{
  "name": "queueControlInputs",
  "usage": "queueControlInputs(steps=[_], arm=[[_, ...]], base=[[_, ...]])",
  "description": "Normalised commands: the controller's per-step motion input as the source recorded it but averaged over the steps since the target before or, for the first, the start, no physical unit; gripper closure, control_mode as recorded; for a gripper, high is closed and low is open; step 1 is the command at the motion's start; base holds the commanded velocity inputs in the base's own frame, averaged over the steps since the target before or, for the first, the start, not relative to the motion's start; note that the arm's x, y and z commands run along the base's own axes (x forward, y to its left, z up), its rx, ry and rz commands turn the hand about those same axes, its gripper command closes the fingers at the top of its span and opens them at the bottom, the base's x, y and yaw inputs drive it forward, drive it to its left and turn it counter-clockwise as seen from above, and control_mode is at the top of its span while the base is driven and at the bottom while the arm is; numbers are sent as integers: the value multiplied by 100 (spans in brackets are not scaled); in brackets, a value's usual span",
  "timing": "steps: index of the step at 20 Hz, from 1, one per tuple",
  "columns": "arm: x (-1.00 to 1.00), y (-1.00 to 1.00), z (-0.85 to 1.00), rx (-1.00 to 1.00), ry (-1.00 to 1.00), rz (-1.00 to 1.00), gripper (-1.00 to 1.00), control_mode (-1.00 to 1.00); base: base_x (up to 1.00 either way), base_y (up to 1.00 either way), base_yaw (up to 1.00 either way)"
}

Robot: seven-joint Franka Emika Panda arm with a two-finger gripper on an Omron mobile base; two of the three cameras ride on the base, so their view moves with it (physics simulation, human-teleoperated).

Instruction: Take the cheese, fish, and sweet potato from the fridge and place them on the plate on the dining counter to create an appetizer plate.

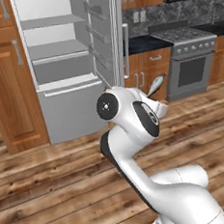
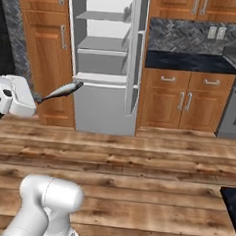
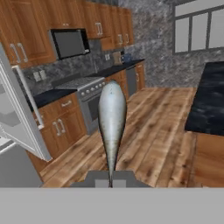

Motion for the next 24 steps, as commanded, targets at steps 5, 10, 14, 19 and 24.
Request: queueControlInputs(steps=[5,10,14,19,24], arm=[[0,0,0,0,0,0,100,100],[0,0,0,0,0,0,100,100],[0,0,0,0,0,0,100,100],[0,0,0,0,0,0,100,100],[0,0,0,0,0,0,100,100]], base=[[-100,-11,0],[-100,-24,0],[-100,-30,0],[-100,-29,0],[-100,-29,0]])
